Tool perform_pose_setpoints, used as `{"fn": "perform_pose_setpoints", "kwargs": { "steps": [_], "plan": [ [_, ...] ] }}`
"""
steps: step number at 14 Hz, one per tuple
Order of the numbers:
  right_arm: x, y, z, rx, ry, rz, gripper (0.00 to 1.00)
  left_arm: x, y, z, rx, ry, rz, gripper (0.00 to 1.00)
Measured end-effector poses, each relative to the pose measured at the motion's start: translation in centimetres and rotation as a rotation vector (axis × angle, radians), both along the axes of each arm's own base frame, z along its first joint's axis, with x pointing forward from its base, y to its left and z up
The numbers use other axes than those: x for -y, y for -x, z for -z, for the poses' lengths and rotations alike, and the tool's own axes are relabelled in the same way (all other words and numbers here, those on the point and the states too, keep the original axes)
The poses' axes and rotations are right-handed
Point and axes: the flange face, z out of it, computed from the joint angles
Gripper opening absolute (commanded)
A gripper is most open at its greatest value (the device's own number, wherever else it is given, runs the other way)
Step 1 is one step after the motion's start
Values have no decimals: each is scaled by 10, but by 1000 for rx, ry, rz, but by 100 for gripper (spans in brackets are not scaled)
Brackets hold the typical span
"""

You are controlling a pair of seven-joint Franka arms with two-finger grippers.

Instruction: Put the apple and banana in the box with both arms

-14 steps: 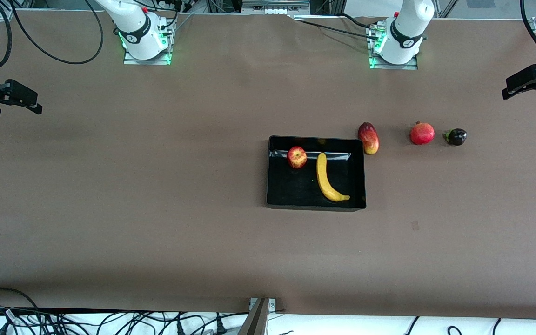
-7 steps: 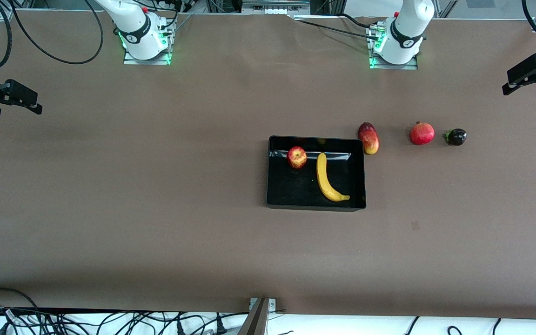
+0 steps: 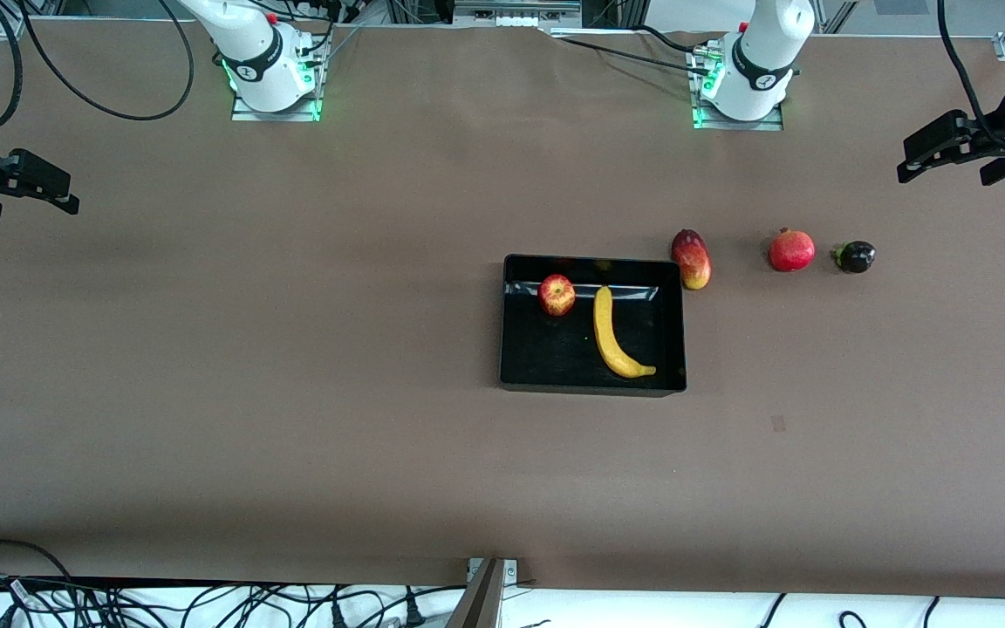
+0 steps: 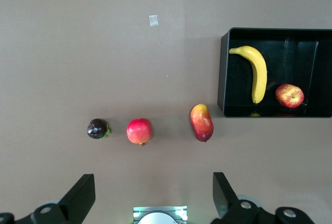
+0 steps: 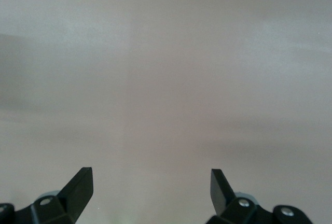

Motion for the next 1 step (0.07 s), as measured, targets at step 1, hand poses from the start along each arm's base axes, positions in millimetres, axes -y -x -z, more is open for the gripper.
{"fn": "perform_pose_setpoints", "kwargs": {
  "steps": [1],
  "plan": [
    [0,0,0,0,0,0,100,0,0,0,1,0,-3,100]
  ]
}}
